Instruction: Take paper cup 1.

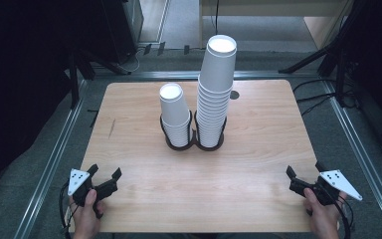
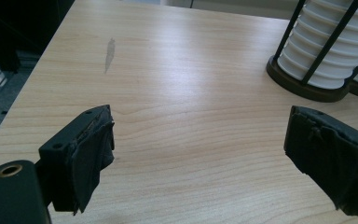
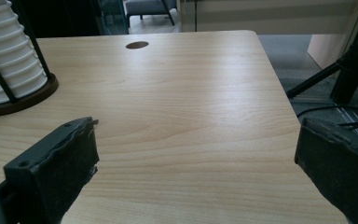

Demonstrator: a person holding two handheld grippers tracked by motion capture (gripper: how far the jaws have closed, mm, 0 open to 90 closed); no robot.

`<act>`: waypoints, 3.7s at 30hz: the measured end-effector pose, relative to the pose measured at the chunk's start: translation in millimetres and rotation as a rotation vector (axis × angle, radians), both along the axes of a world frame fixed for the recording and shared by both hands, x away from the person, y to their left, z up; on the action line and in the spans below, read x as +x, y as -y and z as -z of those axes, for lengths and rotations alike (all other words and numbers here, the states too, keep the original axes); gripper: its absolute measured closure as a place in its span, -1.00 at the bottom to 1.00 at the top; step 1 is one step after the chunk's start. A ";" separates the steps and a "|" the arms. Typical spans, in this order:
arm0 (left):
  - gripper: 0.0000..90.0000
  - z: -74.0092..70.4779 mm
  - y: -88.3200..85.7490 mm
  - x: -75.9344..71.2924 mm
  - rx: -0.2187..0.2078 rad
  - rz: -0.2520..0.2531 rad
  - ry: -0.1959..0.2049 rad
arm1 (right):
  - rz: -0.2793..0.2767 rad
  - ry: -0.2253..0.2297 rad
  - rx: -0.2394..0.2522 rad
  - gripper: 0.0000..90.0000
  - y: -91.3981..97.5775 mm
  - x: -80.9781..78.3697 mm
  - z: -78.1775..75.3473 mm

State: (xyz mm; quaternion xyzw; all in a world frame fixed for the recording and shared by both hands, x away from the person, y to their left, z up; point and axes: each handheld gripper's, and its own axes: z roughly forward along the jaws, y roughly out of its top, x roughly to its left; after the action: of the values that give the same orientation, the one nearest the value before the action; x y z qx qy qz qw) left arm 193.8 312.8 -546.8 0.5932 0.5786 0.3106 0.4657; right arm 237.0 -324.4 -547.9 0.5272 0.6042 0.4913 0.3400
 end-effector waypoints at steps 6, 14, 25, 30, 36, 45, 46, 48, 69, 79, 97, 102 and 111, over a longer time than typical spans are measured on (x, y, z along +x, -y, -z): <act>-0.82 0.4 0.2 -0.3 0.000 -0.002 0.002 | 0.003 0.010 -0.027 -1.00 -3.6 -0.8 -1.1; -0.82 2.0 1.2 1.3 -0.004 -0.004 -0.011 | -0.014 0.036 0.010 -1.00 -9.4 -2.2 -19.1; -0.81 3.1 2.9 2.7 0.000 0.003 -0.015 | -0.005 0.059 0.057 -1.00 -19.9 0.4 -49.6; -0.81 3.4 3.1 2.0 0.000 0.023 -0.014 | -0.018 0.065 0.032 -1.00 -31.2 2.3 -60.7; -0.81 3.6 3.0 1.9 0.002 0.029 -0.012 | -0.040 0.076 0.029 -1.00 -46.3 6.9 -81.8; -0.81 3.2 1.4 1.3 -0.017 0.058 -0.007 | -0.077 0.099 0.005 -1.00 -68.6 15.5 -109.1; -0.81 3.2 1.3 1.4 -0.019 0.056 -0.008 | -0.081 0.101 0.006 -1.00 -70.4 16.1 -110.9; -0.81 3.3 1.4 1.2 -0.017 0.055 -0.008 | -0.094 0.110 0.005 -1.00 -75.8 18.2 -116.0; -0.81 3.3 1.1 0.5 -0.017 0.048 -0.008 | -0.201 0.168 0.010 -1.00 -122.0 35.6 -155.3; -0.82 2.2 8.6 0.9 0.046 0.053 -0.003 | -0.247 0.192 0.022 -1.00 -146.2 42.2 -170.6; -0.82 -28.5 38.0 18.6 0.075 0.130 0.055 | -0.309 0.224 0.039 -1.00 -181.9 52.3 -199.9; -0.82 -41.8 58.8 29.9 0.059 0.169 0.077 | -0.314 0.225 0.049 -1.00 -189.7 56.9 -206.6; -0.82 -61.1 104.4 48.5 0.062 0.249 0.117 | -0.320 0.226 0.052 -1.00 -201.4 64.7 -215.7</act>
State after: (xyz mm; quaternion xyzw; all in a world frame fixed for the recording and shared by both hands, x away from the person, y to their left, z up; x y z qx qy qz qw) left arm 242.3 208.4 -485.7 0.6552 0.4624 0.3023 0.5152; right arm 301.7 -123.1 -332.2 0.3744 0.6253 0.6107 0.3096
